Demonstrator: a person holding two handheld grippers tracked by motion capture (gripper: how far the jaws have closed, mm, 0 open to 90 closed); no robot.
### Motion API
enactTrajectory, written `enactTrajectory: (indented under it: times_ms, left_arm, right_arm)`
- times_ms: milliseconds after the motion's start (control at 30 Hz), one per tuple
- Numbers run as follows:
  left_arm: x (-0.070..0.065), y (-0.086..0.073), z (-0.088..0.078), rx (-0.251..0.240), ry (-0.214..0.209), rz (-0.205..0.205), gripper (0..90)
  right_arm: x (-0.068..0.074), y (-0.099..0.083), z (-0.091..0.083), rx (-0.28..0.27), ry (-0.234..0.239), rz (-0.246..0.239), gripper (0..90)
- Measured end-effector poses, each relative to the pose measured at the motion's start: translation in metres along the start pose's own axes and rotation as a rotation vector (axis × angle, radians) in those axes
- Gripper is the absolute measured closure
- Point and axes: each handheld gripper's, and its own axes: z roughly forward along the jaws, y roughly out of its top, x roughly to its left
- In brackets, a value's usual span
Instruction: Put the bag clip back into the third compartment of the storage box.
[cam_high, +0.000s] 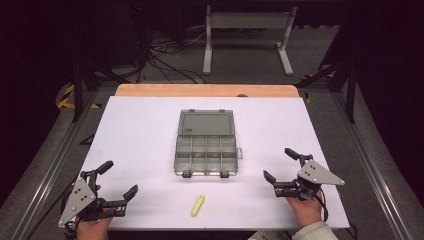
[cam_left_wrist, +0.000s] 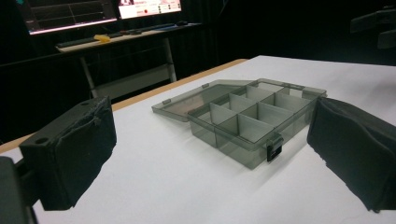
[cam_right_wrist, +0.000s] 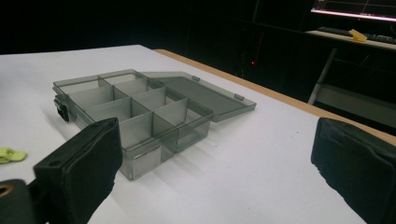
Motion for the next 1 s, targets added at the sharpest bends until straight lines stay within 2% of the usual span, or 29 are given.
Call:
enactTrajectory:
  times_ms: [467, 600, 667, 767, 867, 933, 1000]
  left_arm:
    - [0.0, 0.0, 0.0, 0.007, -0.003, 0.003, 2.3]
    - [0.0, 0.0, 0.0, 0.006, 0.0, 0.005, 2.3]
    - [0.0, 0.0, 0.0, 0.006, 0.002, 0.003, 2.3]
    - [-0.001, 0.0, 0.0, 0.009, -0.004, -0.001, 2.3]
    - [-0.001, 0.0, 0.001, 0.013, -0.008, 0.002, 2.3]
    - [0.0, -0.001, 0.0, 0.008, -0.007, 0.0, 2.3]
    - [0.0, -0.001, 0.0, 0.008, -0.006, 0.0, 2.3]
  right_arm:
    - [0.003, 0.002, 0.003, 0.03, 0.027, 0.001, 3.6]
    - [0.006, 0.01, 0.008, 0.029, 0.053, 0.003, 3.8]
    - [0.01, 0.017, 0.013, 0.035, 0.069, 0.0, 3.8]
    - [0.024, 0.035, 0.027, 0.017, 0.146, 0.004, 4.1]
    - [0.03, 0.041, 0.032, 0.015, 0.175, -0.006, 4.1]
    - [0.039, 0.051, 0.043, 0.013, 0.223, -0.013, 4.1]
    - [0.041, 0.054, 0.046, 0.024, 0.232, -0.013, 4.1]
